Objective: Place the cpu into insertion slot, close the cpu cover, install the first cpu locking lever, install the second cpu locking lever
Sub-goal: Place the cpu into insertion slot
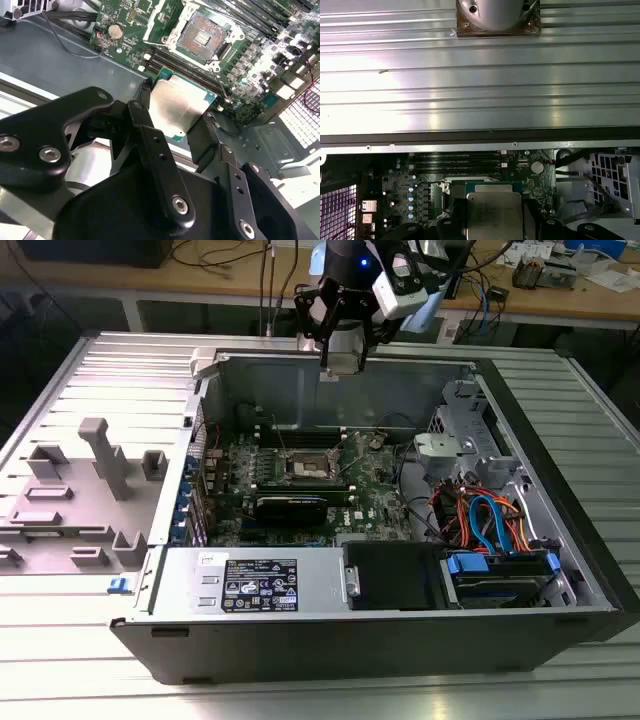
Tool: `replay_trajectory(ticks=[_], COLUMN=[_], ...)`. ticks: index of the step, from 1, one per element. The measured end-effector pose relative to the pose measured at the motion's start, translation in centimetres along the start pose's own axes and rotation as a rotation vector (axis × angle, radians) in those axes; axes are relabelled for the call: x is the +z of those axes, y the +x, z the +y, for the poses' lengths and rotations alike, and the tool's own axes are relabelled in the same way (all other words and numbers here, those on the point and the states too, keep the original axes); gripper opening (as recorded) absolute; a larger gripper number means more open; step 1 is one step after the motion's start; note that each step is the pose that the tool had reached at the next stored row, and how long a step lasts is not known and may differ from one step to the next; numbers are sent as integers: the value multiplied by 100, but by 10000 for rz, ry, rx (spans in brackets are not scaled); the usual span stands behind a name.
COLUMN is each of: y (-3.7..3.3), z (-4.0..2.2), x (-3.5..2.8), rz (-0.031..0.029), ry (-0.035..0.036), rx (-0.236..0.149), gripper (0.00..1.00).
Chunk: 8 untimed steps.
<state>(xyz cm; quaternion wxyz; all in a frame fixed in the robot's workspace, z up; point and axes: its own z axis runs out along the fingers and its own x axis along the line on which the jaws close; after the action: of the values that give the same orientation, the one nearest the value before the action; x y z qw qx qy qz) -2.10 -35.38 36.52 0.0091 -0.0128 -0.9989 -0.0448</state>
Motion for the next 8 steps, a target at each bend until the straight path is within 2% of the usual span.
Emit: replay_trajectory(ticks=[3,8], y=[0,-1], z=[-3,-50], x=[0,-4], rz=[0,0], ry=[0,-1], rx=[0,0], gripper=[54,54])
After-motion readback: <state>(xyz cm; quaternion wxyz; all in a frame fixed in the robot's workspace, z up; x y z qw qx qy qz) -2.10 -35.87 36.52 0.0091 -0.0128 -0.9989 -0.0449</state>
